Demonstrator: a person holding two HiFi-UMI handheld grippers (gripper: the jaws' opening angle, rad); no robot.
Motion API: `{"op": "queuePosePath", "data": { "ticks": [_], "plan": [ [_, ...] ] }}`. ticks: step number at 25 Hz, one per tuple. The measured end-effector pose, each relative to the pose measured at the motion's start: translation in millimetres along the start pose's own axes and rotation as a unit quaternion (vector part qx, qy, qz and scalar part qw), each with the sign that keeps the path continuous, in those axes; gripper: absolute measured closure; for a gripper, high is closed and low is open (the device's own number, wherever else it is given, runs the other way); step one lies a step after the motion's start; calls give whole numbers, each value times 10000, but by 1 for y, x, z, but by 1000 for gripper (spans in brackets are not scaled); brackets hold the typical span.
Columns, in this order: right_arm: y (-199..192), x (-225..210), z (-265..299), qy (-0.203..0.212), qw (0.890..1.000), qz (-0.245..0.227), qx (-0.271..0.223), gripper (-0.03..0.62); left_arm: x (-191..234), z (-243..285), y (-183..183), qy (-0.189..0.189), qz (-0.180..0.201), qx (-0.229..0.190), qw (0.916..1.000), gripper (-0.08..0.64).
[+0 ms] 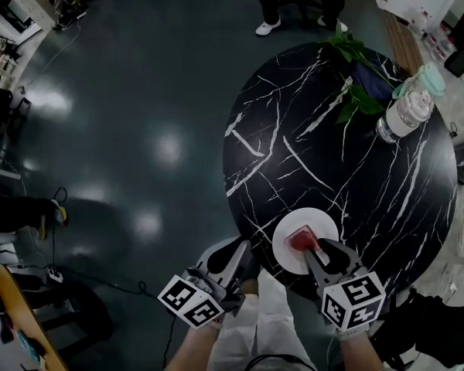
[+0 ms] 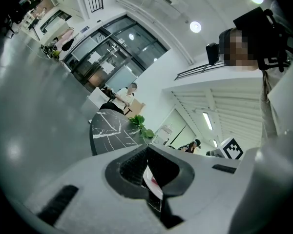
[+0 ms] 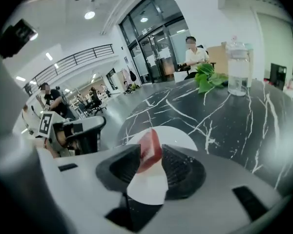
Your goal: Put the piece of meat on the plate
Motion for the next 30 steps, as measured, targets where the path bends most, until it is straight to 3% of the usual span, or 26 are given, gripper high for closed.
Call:
{"op": "queuePosePath", "data": {
  "ticks": [6,14,26,28,30],
  "plan": [
    [4,1,-10,-339,9982,-349,-340,422,-1,-6,-1,-13,-39,-8,10000,552],
    [7,4,-28,-486,9950,-300,-816,374,-15,-4,5,-352,121,1,9993,552],
    [9,31,-58,47,9962,-112,-861,377,-43,3,28,-706,250,61,9972,552],
    [9,33,-64,91,9961,-103,-868,406,-46,3,32,-725,240,30,9971,552],
    [10,36,-70,64,9959,-126,-896,479,-50,3,36,-734,230,19,9970,552]
  ]
}}
Point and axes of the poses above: the fingertips, and each gripper's own axes: z forward along the fingers, x to its left, y out of its top, the point moved 7 cm from there along -z, backward along the fingers, and after that the axes turned 8 degrees about z, right-handed, at the moved point
